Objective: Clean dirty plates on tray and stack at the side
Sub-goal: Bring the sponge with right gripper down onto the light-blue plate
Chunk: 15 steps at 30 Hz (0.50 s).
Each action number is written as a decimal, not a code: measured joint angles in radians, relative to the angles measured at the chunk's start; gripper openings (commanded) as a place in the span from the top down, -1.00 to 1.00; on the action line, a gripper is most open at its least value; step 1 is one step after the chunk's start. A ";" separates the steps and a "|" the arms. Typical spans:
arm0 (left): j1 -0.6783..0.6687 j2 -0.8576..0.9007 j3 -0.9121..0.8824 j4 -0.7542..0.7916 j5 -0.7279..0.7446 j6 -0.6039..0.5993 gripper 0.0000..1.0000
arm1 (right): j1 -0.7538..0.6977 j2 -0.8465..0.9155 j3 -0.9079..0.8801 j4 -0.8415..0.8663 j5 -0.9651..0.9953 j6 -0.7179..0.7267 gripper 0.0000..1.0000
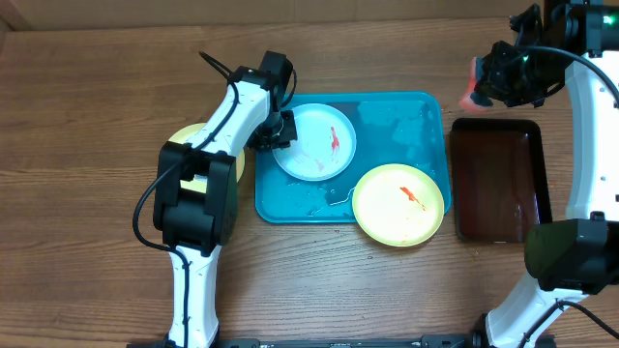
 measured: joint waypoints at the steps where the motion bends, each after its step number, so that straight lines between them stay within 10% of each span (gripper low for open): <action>1: 0.000 0.000 0.000 0.002 -0.002 -0.001 0.92 | 0.000 0.000 0.000 0.002 0.000 0.000 0.91; 15: 0.000 -0.010 -0.001 0.034 0.017 0.002 0.92 | 0.198 0.000 -0.149 0.242 0.010 0.042 0.92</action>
